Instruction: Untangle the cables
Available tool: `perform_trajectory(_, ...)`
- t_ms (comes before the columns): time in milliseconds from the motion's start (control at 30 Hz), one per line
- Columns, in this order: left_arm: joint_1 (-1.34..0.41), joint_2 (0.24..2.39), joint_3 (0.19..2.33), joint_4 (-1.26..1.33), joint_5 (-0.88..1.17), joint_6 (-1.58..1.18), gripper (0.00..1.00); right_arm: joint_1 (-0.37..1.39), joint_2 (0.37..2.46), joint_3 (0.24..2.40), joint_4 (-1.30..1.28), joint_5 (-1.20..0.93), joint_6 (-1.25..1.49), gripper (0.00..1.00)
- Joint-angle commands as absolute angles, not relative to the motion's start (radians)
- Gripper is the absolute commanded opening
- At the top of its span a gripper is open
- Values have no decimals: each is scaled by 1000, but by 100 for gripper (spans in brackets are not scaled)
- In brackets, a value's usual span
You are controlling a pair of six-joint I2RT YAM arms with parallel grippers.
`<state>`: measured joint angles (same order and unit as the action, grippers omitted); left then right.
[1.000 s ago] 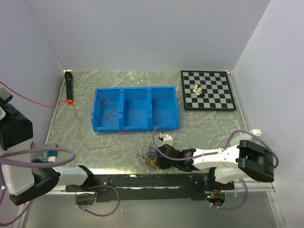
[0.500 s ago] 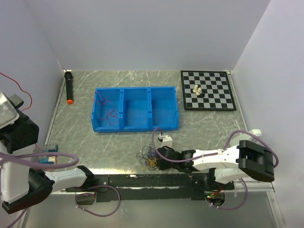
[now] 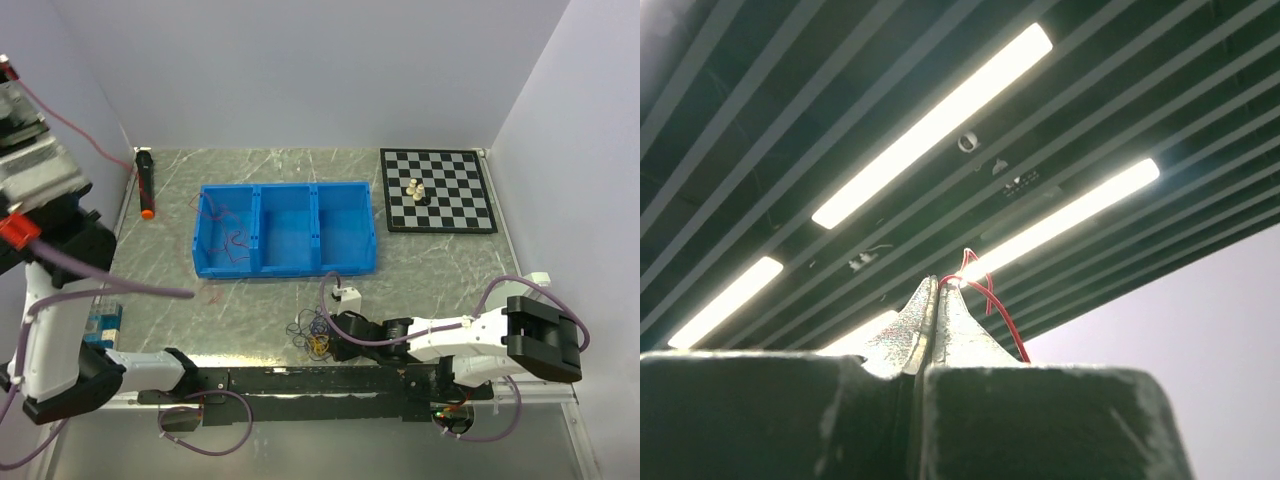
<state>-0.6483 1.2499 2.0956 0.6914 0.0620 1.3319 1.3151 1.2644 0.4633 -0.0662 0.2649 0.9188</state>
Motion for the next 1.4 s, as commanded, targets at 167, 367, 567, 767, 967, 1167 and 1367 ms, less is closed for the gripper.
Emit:
perform_trajectory(167,-416,1373,2131,698,-37,1211,2,1333,1229,440,-54,281,922,0)
perform_trajectory(367,-238,1485,2234,666,-70,1020,2,1335,1224,431,-48,282,928,0)
perform_trajectory(567,-202,1597,2425,627,-40,927,2,1336,1238,426,-32,276,934,0)
perform_trajectory(767,-187,1629,2404,709,-34,925,1,1341,1252,434,-31,275,931,0)
perform_trajectory(967,-143,1597,2316,735,-23,861,2,1342,1241,423,-25,276,942,0)
perform_trajectory(1167,-132,1652,2418,707,9,867,2,1342,1250,423,-17,273,940,0)
perform_trajectory(1367,-132,1631,2341,738,29,861,2,1342,1253,422,-11,272,946,0)
